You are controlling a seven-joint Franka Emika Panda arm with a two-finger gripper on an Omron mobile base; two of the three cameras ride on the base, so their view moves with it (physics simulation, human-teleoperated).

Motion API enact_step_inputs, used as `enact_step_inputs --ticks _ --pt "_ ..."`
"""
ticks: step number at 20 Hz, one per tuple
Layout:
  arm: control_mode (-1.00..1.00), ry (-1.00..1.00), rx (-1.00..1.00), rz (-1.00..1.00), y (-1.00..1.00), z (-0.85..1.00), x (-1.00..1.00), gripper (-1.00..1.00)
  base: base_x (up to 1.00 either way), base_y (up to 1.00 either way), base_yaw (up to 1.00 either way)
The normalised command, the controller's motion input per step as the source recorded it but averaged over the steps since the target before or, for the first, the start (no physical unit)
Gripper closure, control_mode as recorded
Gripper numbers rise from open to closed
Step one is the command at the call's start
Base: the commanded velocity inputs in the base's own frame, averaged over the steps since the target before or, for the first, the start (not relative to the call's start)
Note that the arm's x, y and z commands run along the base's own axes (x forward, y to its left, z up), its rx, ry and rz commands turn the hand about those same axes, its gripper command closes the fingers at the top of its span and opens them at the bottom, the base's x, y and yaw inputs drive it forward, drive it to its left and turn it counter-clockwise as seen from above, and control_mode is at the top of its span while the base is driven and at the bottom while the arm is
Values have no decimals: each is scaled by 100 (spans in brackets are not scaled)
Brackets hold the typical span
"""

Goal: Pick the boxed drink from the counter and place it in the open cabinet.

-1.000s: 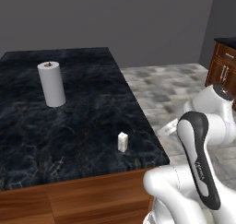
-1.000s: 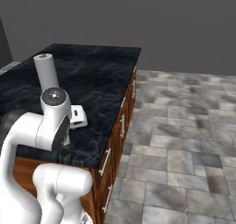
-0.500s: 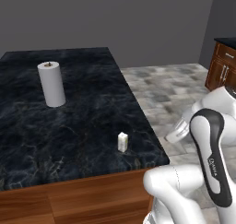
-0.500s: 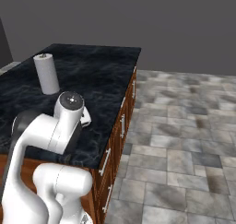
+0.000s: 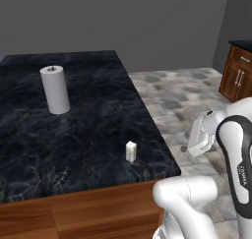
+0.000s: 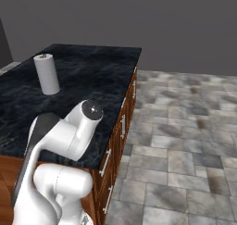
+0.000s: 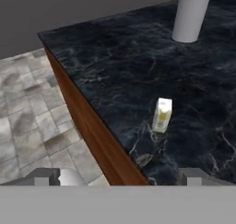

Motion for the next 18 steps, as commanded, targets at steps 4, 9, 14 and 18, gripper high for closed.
enact_step_inputs --ticks 4,9,14,18 --pt "-100 -21 11 12 0 -20 -1 -100 0 0 0" --pt "-100 -19 12 10 0 -22 -1 -100 0 0 0" --pt "-100 -13 11 5 0 -23 0 -100 0 0 0" --pt "-100 -12 13 3 0 -23 0 -100 0 0 0"
